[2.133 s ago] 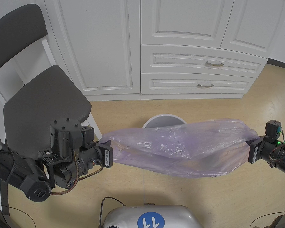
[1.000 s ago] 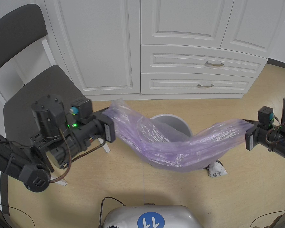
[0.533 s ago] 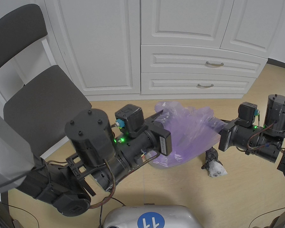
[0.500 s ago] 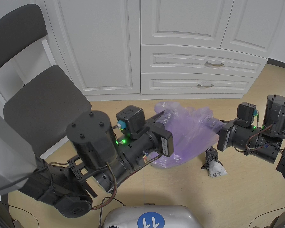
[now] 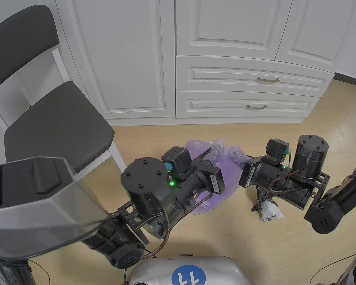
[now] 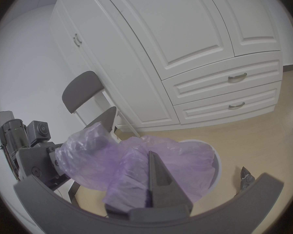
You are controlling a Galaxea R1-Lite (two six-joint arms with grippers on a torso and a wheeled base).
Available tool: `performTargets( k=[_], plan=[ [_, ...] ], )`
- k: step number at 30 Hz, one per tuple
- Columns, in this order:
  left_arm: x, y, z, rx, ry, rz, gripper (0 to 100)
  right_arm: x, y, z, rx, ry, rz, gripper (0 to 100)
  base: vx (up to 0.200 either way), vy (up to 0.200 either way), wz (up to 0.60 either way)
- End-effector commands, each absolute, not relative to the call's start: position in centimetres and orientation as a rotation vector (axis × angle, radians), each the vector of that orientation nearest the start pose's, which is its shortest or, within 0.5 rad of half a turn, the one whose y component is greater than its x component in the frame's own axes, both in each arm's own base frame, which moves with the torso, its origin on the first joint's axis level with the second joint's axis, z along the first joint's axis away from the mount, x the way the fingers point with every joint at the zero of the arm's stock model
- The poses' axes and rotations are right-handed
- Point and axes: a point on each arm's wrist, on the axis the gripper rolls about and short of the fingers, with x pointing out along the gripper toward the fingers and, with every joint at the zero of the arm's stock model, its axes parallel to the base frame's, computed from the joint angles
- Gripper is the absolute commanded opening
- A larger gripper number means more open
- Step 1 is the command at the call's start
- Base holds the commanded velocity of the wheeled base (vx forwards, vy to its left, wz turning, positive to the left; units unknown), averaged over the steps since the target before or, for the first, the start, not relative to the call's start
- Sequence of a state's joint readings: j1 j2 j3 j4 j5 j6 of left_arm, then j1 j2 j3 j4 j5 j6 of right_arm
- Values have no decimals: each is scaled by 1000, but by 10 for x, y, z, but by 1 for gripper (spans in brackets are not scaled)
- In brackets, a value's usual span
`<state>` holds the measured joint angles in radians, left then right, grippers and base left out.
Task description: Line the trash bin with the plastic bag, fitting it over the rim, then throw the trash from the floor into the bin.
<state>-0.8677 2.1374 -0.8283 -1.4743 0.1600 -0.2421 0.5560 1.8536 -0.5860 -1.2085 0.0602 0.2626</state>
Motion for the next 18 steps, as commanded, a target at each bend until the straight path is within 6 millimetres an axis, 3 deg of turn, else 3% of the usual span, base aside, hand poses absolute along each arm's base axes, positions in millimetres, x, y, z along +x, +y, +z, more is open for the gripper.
performTargets(
  k=[1,8,13,18],
  plan=[
    [281,-296,85,-342,-19,-670,0,290,164,103,236,193,553,0,0,0,0],
    [299,-297,69,-371,-1,-644,0,312,161,85,262,222,509,0,0,0,0],
    [324,-294,49,-405,11,-599,0,339,165,68,407,249,470,0,0,0,0],
    [330,-292,46,-409,2,-585,0,353,171,63,529,224,473,0,0,0,0]
  ],
)
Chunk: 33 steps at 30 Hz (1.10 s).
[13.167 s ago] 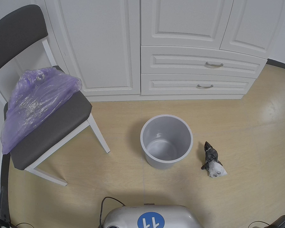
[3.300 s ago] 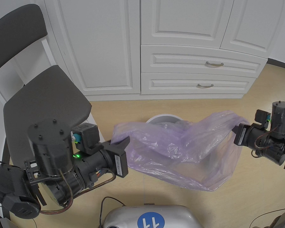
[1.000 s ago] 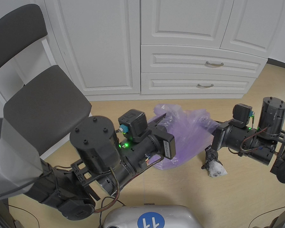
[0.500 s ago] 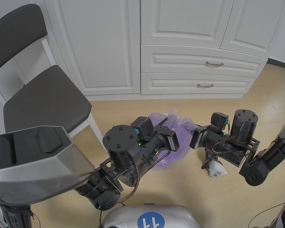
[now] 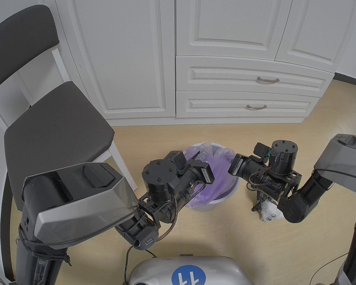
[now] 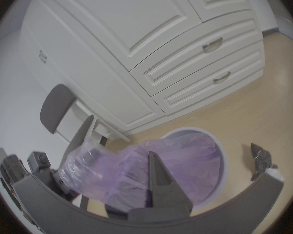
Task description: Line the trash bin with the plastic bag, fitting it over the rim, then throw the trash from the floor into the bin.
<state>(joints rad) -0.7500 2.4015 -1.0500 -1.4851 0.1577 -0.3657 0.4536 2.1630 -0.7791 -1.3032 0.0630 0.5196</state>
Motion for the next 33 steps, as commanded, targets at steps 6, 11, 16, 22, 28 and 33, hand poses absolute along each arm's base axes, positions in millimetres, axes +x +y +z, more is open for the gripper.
performTargets(
  k=[6,11,16,22,28,33],
  plan=[
    [334,-281,66,-424,-37,-569,0,355,178,57,559,186,493,0,0,0,0],
    [337,-285,47,-422,5,-567,0,360,170,50,552,205,464,0,0,0,0],
    [347,-293,27,-447,31,-562,0,379,149,32,542,250,384,0,0,0,0],
    [357,-294,27,-496,22,-551,0,395,140,18,548,257,344,0,0,0,0],
    [387,-280,40,-591,10,-477,0,402,111,44,553,193,290,0,0,0,0],
    [406,-257,43,-597,19,-403,0,405,75,54,453,197,202,0,0,0,0]
  ],
)
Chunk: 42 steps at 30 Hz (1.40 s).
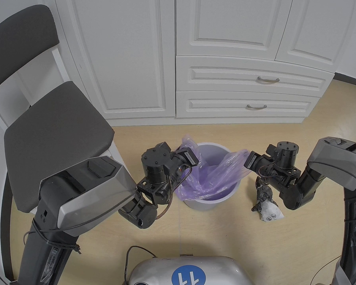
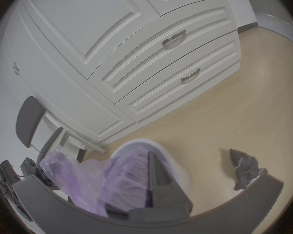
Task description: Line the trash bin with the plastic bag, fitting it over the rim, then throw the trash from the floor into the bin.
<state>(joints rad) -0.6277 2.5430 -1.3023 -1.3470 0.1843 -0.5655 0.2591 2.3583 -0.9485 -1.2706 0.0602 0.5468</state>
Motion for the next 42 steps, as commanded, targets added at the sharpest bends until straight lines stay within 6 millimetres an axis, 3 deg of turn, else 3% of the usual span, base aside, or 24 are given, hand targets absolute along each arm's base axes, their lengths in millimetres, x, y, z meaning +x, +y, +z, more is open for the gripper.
performTargets(
  k=[1,11,23,26,33,42],
  plan=[
    [407,-256,43,-595,20,-398,0,405,72,54,442,204,195,0,0,0,0],
    [422,-232,30,-357,55,-261,0,396,39,45,249,362,108,0,0,0,0],
    [432,-215,10,-241,72,-205,0,390,38,24,144,424,121,0,0,0,0],
    [427,-213,6,-224,98,-203,0,386,37,22,118,440,123,0,0,0,0],
    [390,-195,5,-77,231,-306,0,370,34,23,17,501,140,0,0,0,0],
    [375,-180,18,-51,319,-334,0,345,32,40,-59,600,188,0,0,0,0]
  ],
)
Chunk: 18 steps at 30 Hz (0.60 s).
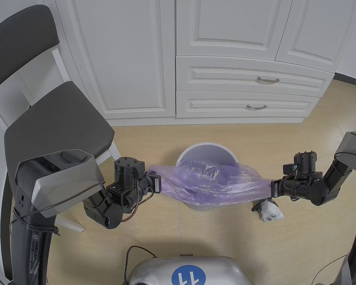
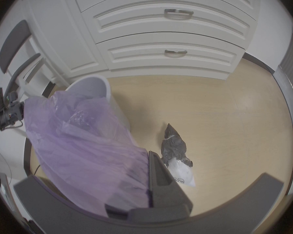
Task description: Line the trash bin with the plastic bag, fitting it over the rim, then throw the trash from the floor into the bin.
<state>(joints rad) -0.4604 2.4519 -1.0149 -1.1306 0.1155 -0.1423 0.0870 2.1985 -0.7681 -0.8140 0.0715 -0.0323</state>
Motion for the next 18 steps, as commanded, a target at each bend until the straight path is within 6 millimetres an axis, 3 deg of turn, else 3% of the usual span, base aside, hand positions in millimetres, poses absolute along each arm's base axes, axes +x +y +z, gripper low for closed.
performTargets(
  k=[1,12,18],
  plan=[
    [375,-180,18,-51,319,-334,0,345,32,40,-59,600,188,0,0,0,0],
    [368,-178,14,-35,371,-356,0,335,30,35,-125,659,216,0,0,0,0],
    [360,-172,26,-31,376,-380,0,329,26,43,-149,684,228,0,0,0,0]
  ],
)
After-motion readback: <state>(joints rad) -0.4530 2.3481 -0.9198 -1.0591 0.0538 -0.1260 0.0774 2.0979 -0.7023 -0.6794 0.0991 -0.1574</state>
